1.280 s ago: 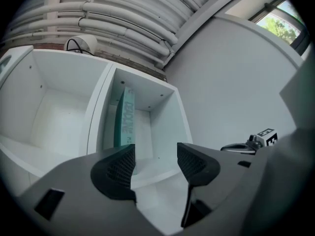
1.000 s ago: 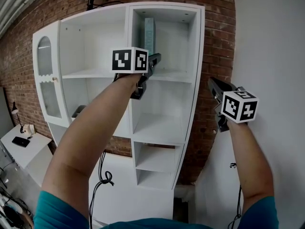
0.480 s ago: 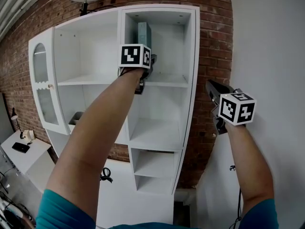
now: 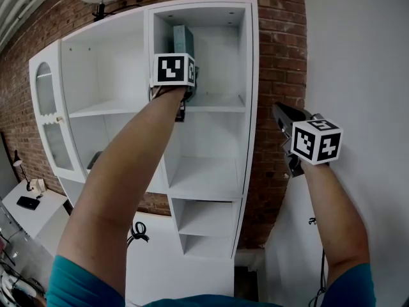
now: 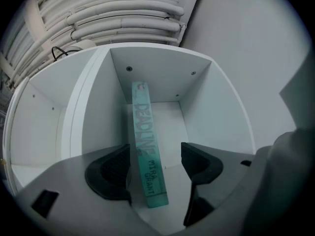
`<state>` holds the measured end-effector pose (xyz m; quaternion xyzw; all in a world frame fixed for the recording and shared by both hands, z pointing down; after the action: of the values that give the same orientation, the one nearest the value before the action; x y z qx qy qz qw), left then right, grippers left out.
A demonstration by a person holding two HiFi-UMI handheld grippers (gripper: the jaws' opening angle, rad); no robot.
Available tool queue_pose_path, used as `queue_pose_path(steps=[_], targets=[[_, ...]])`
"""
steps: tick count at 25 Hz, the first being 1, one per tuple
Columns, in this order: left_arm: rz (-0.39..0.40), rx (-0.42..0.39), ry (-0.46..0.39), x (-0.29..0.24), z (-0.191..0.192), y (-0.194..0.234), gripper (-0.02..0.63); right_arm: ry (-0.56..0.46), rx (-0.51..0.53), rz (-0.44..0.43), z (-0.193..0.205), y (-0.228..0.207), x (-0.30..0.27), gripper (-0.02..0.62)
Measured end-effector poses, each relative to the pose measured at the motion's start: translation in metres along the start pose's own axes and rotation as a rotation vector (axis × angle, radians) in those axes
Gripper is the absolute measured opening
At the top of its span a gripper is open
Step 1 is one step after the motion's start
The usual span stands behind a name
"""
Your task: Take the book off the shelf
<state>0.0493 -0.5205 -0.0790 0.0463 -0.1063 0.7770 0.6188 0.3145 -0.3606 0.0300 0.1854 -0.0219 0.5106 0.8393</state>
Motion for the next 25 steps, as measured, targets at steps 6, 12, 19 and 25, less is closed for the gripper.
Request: queue_pose_path(steps=[6,12,19,25], targets=[[-0.027,0.012,0.047,-0.019,0.005,-0.004,0.327,0.005,-0.012,-0.023,0.006,0.003,-0.007,0.023],[0.007,0.035,0.093,-0.040,0.014,-0.005,0.327,0.017,-0.011,-0.022,0.012,0.000,-0.007,0.023],[0.024,0.055,0.095,-0.056,0.005,-0.005,0.325,0.031,-0.029,-0.005,0.016,-0.013,-0.012,0.023],[0.038,0.052,0.102,-0.068,0.002,-0.005,0.325,0.024,-0.025,0.010,0.002,-0.025,-0.023,0.023]])
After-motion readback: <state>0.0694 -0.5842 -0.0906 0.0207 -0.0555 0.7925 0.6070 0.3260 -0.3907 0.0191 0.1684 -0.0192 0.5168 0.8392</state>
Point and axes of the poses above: the fingertips, and each gripper's own axes: x backward along the fingers, y to its left, z out of its underside, the point moved 7 cm from there along x, backward along the fingers, and after that the axes turned 13 degrees about -z, right-handed, at the moved point
